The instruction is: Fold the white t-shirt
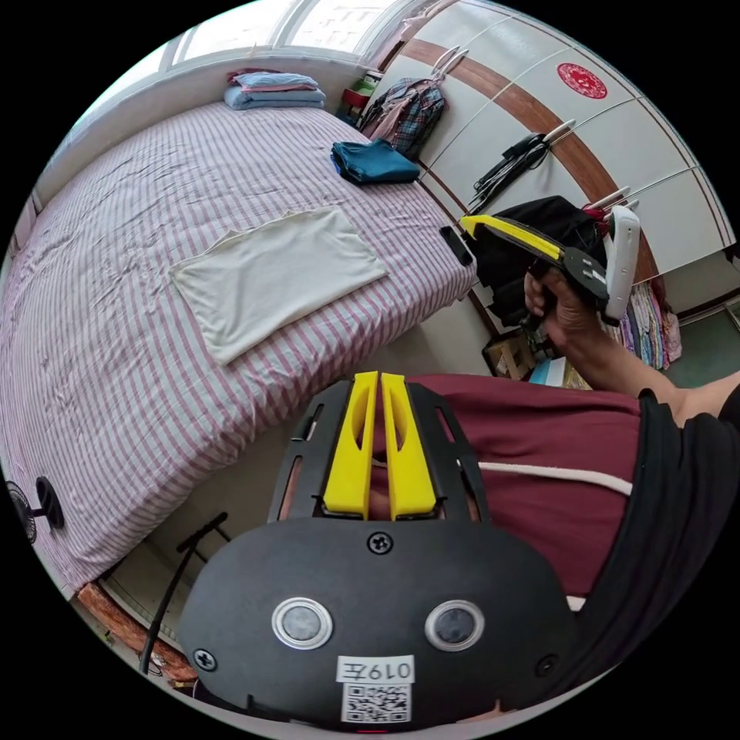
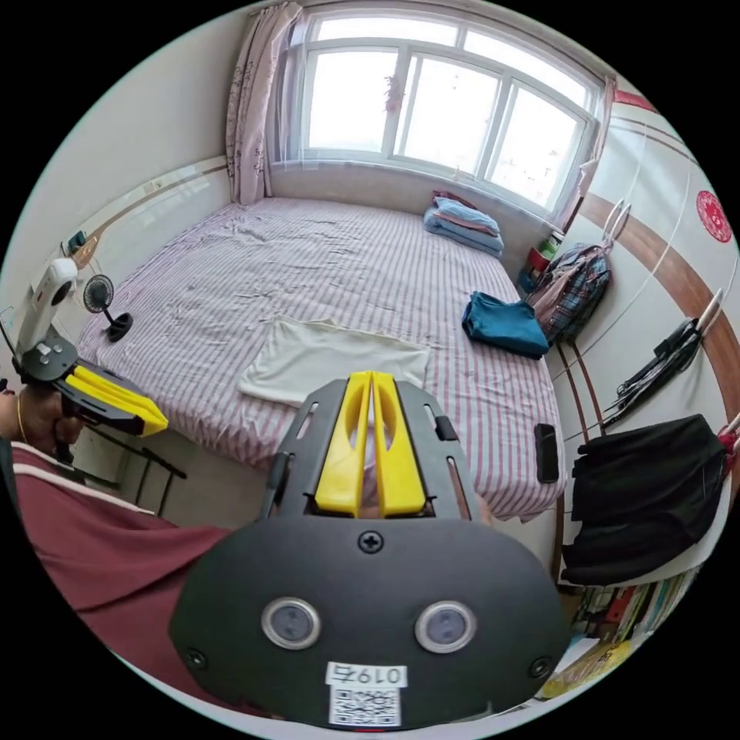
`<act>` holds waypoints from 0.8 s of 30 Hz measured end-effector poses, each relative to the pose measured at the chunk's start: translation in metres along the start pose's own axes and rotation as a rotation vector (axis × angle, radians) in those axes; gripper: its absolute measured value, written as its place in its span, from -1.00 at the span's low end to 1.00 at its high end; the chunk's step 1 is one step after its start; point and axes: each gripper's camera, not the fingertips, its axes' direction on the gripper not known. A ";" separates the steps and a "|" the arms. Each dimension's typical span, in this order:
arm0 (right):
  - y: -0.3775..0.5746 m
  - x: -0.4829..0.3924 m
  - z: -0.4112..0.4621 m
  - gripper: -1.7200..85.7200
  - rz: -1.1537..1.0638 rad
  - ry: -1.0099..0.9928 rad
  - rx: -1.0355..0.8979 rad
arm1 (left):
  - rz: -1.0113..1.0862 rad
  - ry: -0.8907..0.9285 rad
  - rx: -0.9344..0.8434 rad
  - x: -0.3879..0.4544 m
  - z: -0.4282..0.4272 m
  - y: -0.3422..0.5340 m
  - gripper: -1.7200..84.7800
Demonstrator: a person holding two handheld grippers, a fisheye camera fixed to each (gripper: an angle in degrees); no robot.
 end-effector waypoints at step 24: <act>-0.090 0.220 0.228 -0.96 0.246 -0.033 -0.354 | 0.357 -0.341 -0.091 0.058 0.000 -0.357 -0.94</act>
